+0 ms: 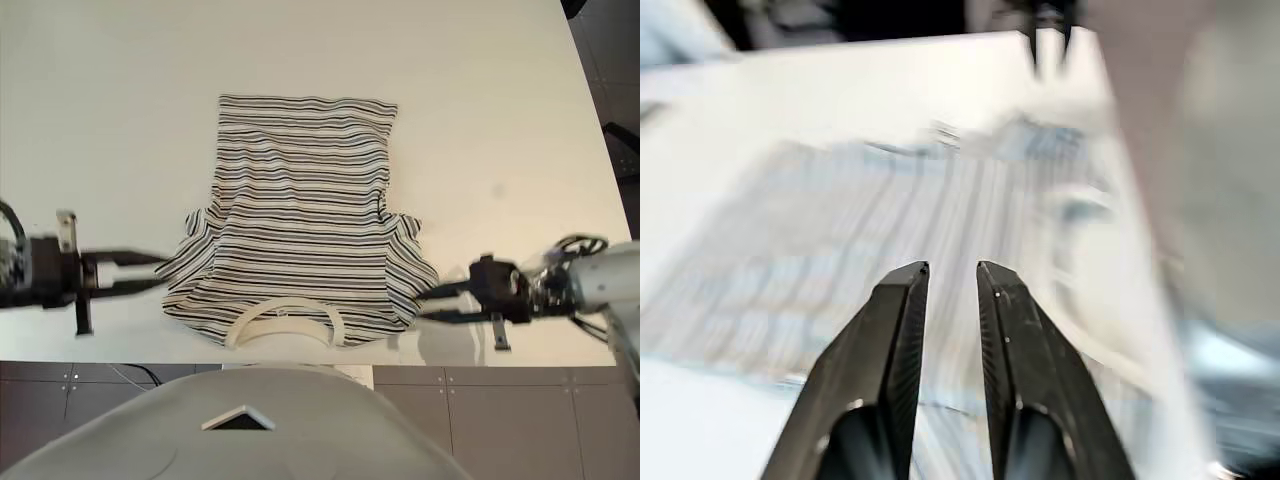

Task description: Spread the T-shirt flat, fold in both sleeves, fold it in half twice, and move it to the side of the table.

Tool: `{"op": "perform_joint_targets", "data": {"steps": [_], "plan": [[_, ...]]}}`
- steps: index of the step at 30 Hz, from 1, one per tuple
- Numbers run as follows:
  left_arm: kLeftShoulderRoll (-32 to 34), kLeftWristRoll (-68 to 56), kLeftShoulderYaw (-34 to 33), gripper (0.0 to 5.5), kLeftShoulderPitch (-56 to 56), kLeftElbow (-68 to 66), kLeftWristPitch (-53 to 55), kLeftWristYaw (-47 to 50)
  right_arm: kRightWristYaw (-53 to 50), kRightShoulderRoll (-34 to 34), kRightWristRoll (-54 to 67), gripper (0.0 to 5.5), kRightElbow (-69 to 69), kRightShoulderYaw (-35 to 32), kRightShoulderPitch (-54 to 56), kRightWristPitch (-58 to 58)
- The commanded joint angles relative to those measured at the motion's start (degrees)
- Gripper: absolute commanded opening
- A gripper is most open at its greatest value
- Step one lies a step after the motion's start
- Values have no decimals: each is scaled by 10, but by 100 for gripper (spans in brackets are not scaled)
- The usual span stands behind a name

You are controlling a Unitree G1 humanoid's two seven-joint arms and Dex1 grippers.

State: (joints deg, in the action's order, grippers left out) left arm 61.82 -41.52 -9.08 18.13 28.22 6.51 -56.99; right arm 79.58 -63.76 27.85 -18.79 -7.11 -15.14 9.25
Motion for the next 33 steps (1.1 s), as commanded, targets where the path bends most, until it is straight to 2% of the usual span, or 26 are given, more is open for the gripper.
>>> {"op": "perform_joint_targets", "data": {"steps": [1, 4, 6, 11, 14, 20, 22, 25, 29, 33], "plan": [[-79, 294, 145, 88, -90, -125, -97, 85, -82, 87, -127, 99, 72, 91, 99, -71], [-154, 397, 218, 88, -137, -201, -166, 122, -149, 152, -213, 99, 141, 146, 139, -131], [-199, 401, 237, 88, -163, -239, -166, 129, -176, 181, -255, 99, 194, 174, 163, -167], [-204, 505, 300, 88, -204, -429, -258, 106, -238, 205, -352, 99, 346, 219, 198, -273], [-238, 561, 321, 88, -271, -577, -293, 156, -285, 227, -400, 99, 452, 243, 252, -324], [-267, 629, 357, 88, -375, -748, -356, 225, -362, 283, -452, 99, 600, 281, 365, -391], [-257, 635, 364, 88, -370, -752, -387, 224, -380, 289, -463, 99, 616, 285, 390, -408], [-207, 639, 360, 88, -320, -711, -433, 230, -369, 266, -442, 99, 580, 272, 374, -431], [-145, 621, 331, 88, -229, -599, -444, 242, -324, 208, -404, 99, 447, 258, 269, -419], [-125, 599, 298, 88, -137, -458, -400, 248, -305, 166, -384, 99, 334, 245, 172, -374]]}}
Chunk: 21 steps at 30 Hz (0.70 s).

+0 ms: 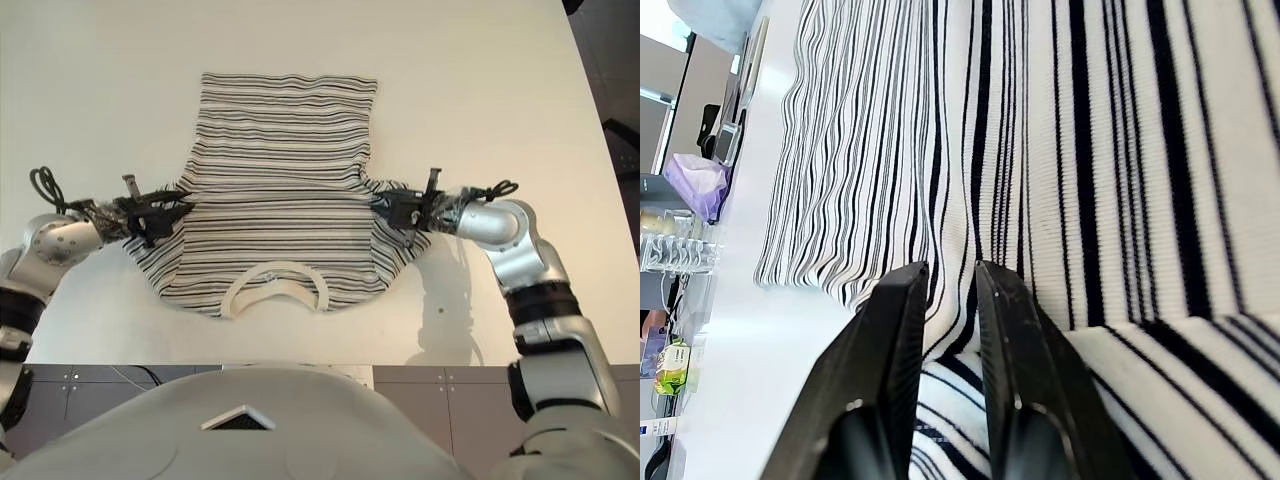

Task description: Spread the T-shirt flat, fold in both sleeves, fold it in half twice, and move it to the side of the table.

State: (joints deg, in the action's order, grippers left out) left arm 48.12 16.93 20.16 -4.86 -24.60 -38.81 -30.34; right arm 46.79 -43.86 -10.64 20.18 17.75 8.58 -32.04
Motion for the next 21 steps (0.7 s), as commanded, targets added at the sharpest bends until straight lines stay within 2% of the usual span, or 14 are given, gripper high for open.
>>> {"op": "perform_joint_targets", "data": {"steps": [1, 10, 14, 18, 21], "plan": [[12, 9, 0, 88, 112, 103, 67, -20, 22, -41, 1, 99, -64, -8, -77, 46], [22, -44, -64, 88, 150, 200, 144, -35, 37, -72, 11, 99, -74, -32, -88, 56], [15, -150, -147, 88, 142, 310, 225, -49, 30, -77, 30, 99, -107, -56, -104, 65], [20, -230, -215, 88, 159, 417, 312, -70, 9, -54, 109, 99, -200, -109, -139, 116], [-2, -300, -293, 88, 248, 444, 396, -68, -20, -24, 194, 99, -271, -166, -164, 170]]}}
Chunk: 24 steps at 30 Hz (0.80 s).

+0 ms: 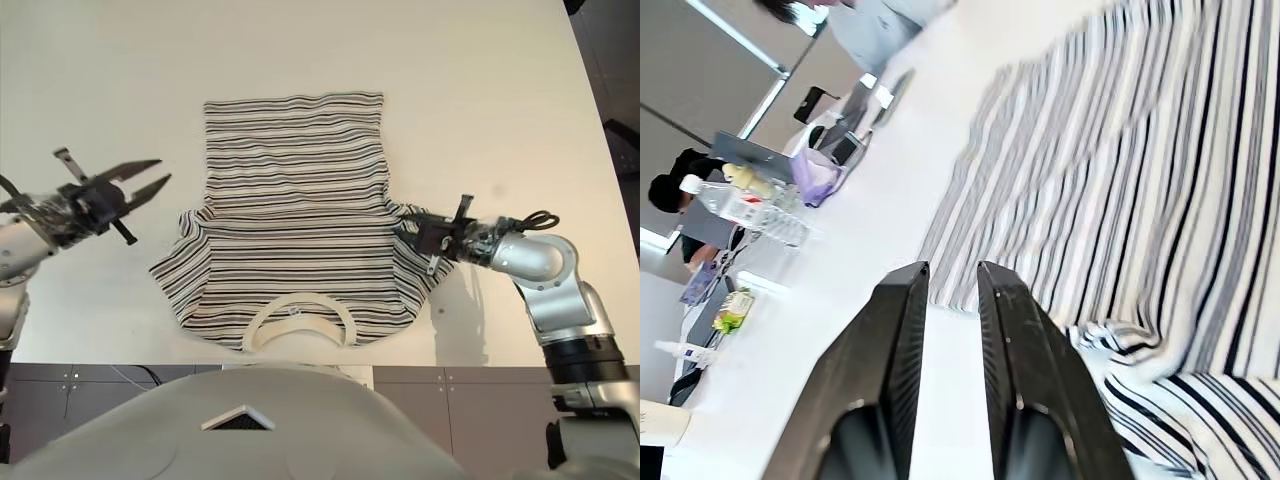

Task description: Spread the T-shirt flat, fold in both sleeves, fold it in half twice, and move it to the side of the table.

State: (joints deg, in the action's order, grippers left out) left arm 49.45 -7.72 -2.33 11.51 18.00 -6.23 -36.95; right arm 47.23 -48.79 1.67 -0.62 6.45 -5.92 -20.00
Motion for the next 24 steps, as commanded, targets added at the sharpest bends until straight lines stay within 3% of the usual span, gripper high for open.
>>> {"op": "perform_joint_targets", "data": {"steps": [1, 4, 8, 17, 24], "plan": [[-33, -75, -103, 88, 140, 13, 95, 3, -40, 33, 108, 99, -86, -85, -24, 77], [-80, -122, -158, 88, 256, 27, 155, 6, -86, 49, 187, 99, -120, -175, -29, 152], [-135, -159, -158, 88, 345, 85, 211, 10, -121, 55, 220, 99, -114, -247, -17, 207], [-221, -137, -99, 88, 325, 55, 235, 54, -103, 56, 196, 99, -94, -233, 22, 227], [-233, -242, -122, 88, 330, 74, 341, 45, -97, 60, 152, 99, -72, -222, 17, 207]]}}
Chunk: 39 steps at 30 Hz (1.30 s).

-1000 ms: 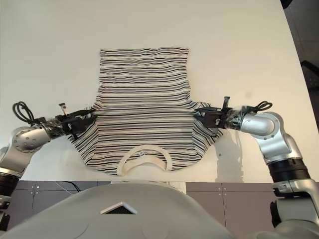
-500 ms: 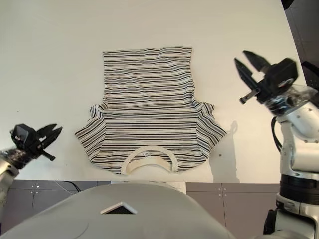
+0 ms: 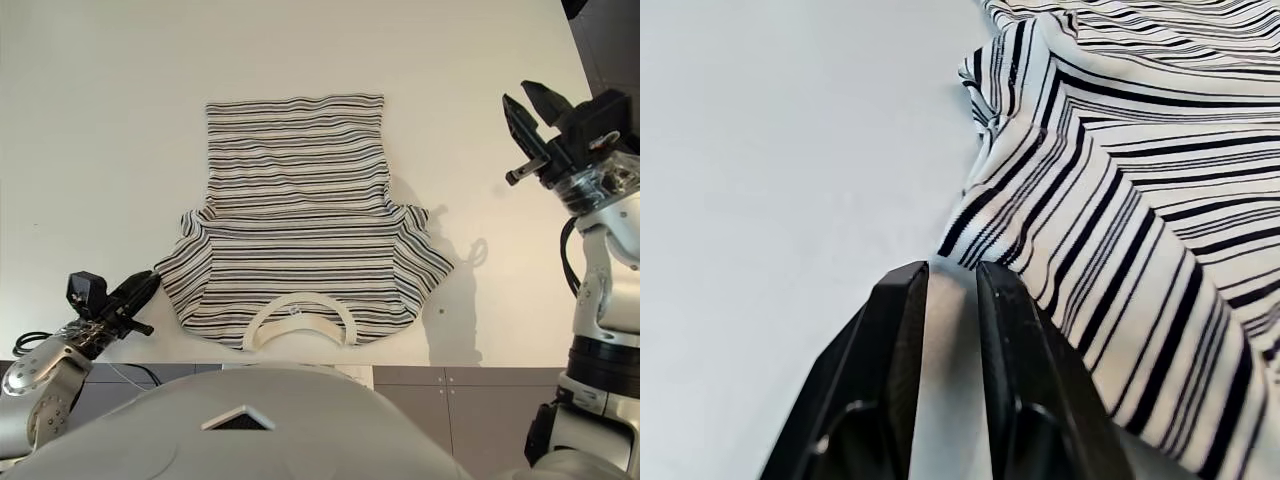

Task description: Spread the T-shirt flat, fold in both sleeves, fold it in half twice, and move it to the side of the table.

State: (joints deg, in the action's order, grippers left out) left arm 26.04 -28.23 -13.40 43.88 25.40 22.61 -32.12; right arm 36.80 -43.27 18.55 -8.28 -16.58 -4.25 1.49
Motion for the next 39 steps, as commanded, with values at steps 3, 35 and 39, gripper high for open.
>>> {"op": "perform_joint_targets", "data": {"steps": [3, 35, 39], "plan": [[7, -108, -38, 88, 10, 5, 109, -17, 7, 9, -28, 99, 2, 11, -8, -12], [-21, -264, -106, 11, -85, -57, 242, 46, 13, 32, -60, 103, 9, 50, 14, -21], [-14, -270, -131, 11, -97, -75, 243, 49, 12, 33, -63, 103, 10, 49, 13, -23]]}}
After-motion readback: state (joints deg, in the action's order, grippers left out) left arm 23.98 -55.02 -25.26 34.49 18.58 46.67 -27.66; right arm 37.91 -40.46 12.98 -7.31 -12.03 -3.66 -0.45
